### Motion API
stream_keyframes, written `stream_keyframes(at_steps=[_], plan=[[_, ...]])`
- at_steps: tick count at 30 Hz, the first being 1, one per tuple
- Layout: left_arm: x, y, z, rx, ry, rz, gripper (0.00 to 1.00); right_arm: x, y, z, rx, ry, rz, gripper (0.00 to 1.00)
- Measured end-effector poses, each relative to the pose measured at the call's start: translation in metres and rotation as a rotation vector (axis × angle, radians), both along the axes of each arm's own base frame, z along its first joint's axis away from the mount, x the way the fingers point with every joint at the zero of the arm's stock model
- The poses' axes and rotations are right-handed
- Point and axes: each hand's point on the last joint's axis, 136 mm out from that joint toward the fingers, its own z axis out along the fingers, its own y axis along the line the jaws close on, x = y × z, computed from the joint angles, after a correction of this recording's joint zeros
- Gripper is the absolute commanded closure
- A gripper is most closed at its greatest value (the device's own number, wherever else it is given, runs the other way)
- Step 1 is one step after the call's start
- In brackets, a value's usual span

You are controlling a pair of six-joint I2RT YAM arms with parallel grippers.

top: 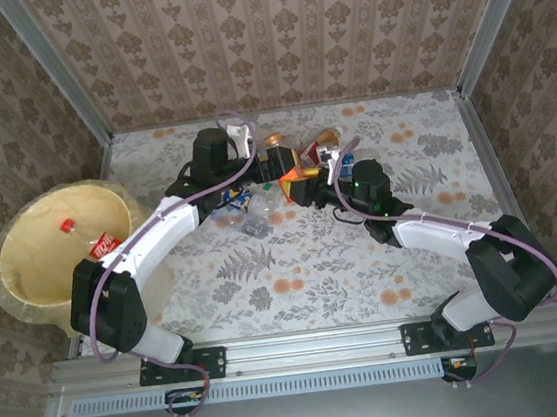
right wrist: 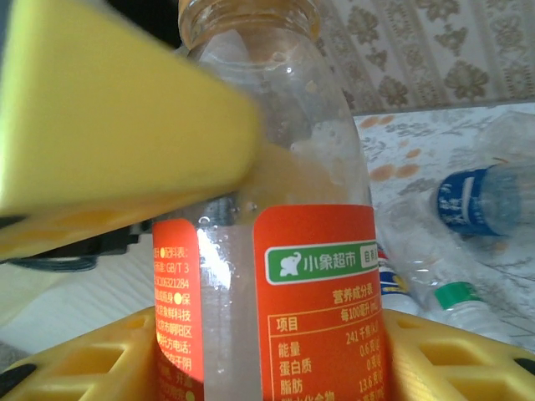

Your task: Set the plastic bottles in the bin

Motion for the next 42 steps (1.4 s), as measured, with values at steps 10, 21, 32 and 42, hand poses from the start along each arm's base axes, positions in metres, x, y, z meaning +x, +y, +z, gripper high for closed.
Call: stream_keyframes(at_steps=[10, 21, 32, 42], plan=[[-0.009, -0.016, 0.003, -0.004, -0.003, -0.044, 0.42, -0.003, 0.009, 0.005, 0.006, -0.015, 0.028, 0.46], [-0.004, -0.011, -0.003, 0.034, 0.002, -0.003, 0.50, -0.005, 0.012, -0.001, -0.048, -0.002, 0.056, 0.14], [0.001, -0.003, -0.011, 0.066, 0.021, 0.038, 0.52, -0.019, -0.004, 0.020, -0.120, -0.079, 0.028, 0.00], [0.007, 0.023, -0.008, 0.121, 0.005, 0.116, 0.52, -0.010, -0.037, 0.019, -0.194, -0.143, -0.167, 0.00]])
